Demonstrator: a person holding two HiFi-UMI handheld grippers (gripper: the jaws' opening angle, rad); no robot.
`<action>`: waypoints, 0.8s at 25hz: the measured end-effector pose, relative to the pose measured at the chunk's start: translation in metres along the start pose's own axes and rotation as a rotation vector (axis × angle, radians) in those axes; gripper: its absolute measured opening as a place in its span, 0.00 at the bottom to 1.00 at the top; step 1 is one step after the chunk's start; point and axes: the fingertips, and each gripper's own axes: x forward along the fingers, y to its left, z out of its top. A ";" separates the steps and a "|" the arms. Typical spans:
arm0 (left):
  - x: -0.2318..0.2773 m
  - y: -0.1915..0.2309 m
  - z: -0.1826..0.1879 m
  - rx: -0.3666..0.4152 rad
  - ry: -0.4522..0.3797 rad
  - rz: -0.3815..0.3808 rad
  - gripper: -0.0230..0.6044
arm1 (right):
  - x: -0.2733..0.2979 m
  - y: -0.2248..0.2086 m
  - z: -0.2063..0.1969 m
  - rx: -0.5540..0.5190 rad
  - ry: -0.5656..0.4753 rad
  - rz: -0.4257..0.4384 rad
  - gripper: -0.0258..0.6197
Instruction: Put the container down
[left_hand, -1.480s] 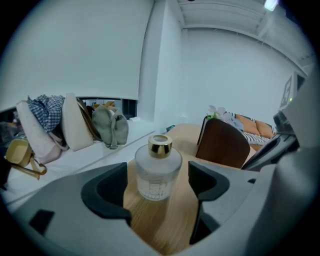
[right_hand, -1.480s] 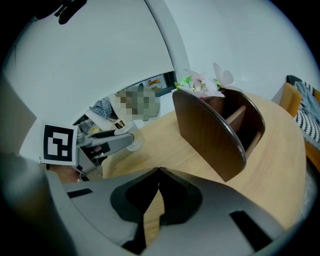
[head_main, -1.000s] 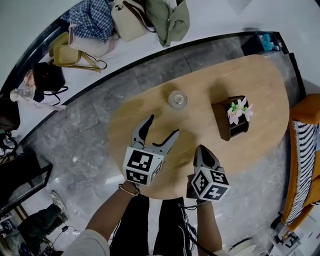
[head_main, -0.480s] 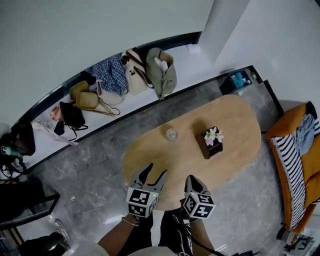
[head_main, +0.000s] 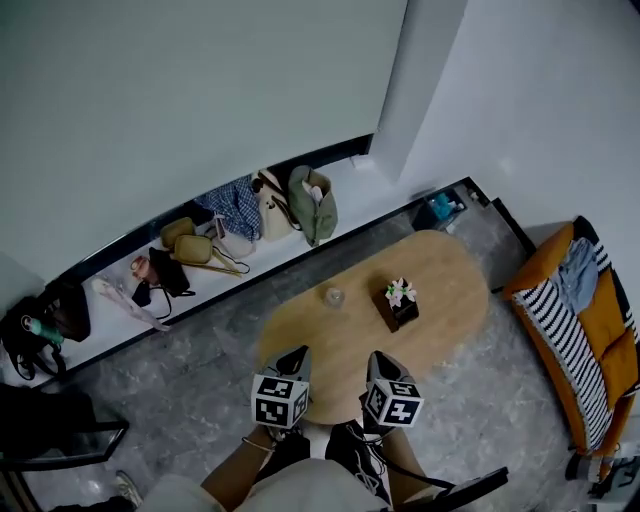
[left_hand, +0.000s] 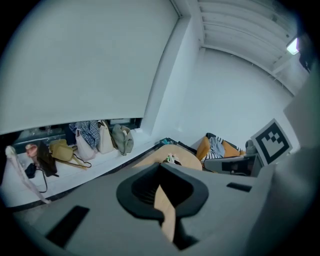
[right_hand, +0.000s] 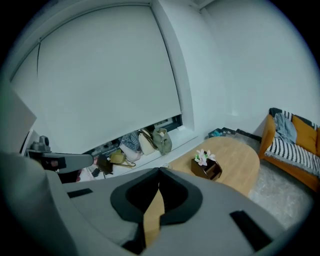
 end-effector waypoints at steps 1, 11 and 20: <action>-0.009 -0.003 0.002 0.012 -0.007 0.000 0.05 | -0.010 0.000 0.001 -0.003 -0.015 -0.005 0.08; -0.067 -0.021 0.038 0.033 -0.099 0.041 0.05 | -0.076 0.017 0.023 -0.028 -0.088 0.002 0.08; -0.073 -0.057 0.049 0.006 -0.155 0.116 0.05 | -0.102 0.008 0.055 -0.208 -0.141 0.071 0.08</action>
